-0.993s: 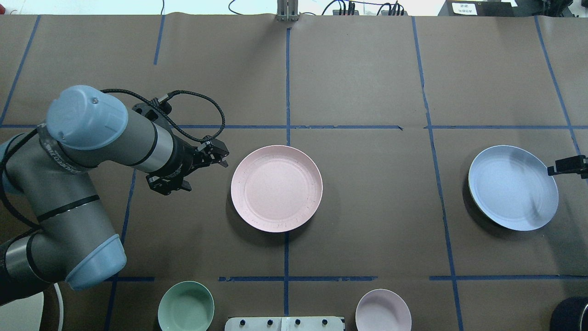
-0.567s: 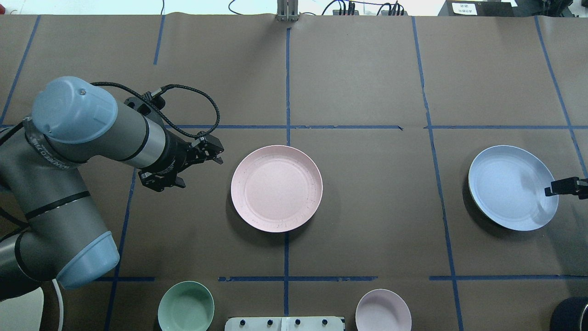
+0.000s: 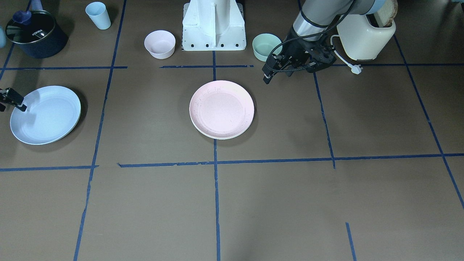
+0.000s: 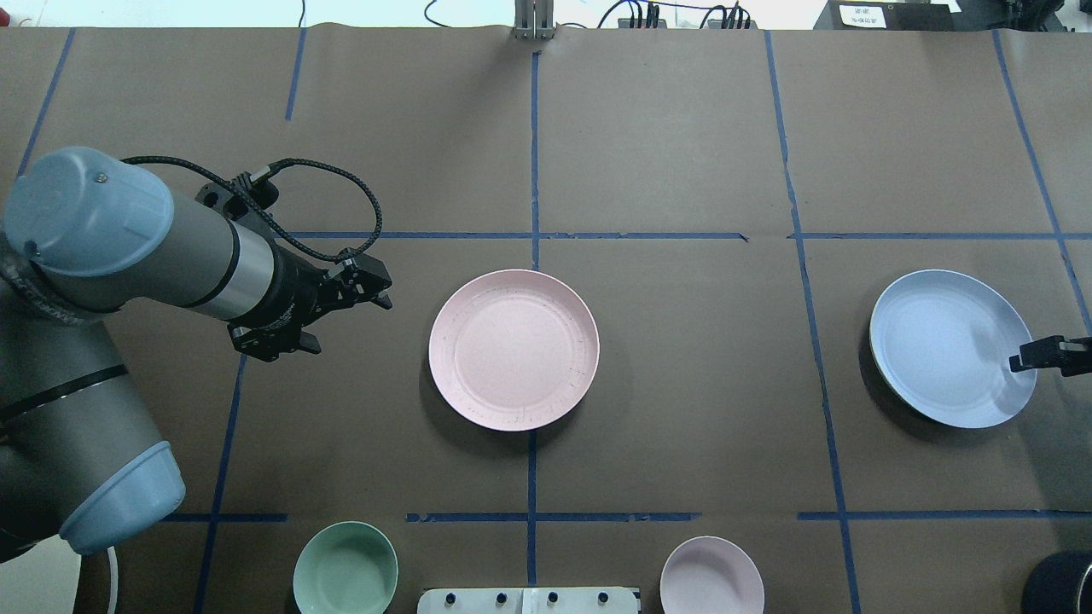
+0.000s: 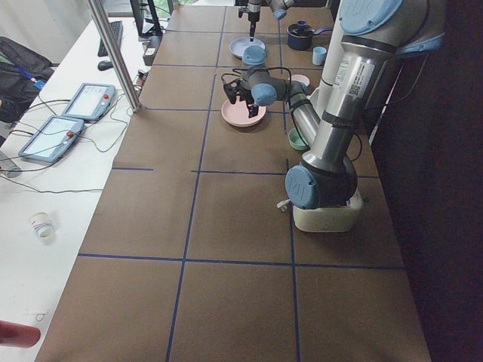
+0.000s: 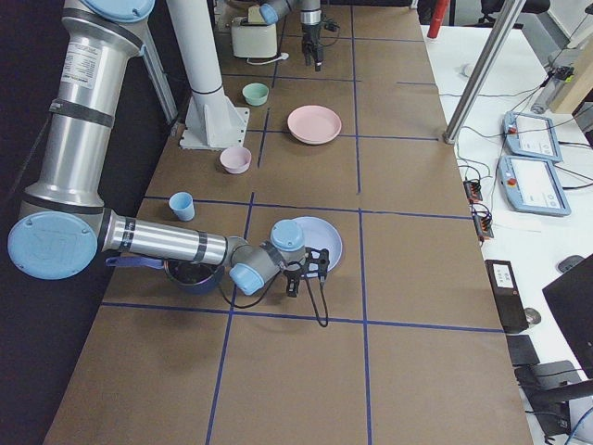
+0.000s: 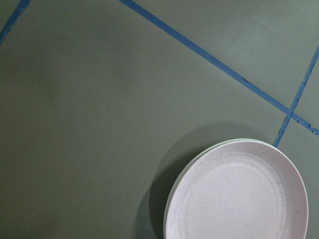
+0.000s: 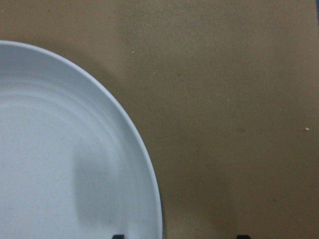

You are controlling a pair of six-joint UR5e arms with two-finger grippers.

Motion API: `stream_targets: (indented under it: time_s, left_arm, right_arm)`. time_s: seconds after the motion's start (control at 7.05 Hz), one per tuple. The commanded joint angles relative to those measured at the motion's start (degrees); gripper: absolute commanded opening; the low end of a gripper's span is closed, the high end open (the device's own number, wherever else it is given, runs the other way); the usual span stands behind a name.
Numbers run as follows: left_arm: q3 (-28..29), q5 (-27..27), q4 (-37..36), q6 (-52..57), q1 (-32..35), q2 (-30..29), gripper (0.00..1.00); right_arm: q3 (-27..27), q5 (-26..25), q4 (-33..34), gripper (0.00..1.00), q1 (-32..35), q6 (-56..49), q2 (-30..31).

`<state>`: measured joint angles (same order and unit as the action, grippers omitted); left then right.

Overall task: Stack three plates with pink and blue
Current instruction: 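Withdraw the left gripper while the right gripper grasps the blue plate rim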

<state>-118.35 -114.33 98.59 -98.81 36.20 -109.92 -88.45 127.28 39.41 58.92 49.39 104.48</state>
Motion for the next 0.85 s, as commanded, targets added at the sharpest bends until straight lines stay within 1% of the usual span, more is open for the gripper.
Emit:
stream_targets:
  time_s: [0.0,0.43,0.71]
  left_arm:
    - [-0.57,0.16,-0.07,0.1,0.01,0.93,1.0]
    - [-0.66,0.25,0.02,0.19,0.62,1.72,1.0]
    - [-1.96,0.16,0.02,2.82,1.24,3.82,1.0]
  right_arm:
    - [-0.06,0.08,-0.2,0.01,-0.03,0.01,-0.25]
    - [-0.76,0.08,-1.87,0.0,0.14,0.09,-0.33]
    - [-3.56,0.34,-2.84,0.0,1.28,1.14,-0.33]
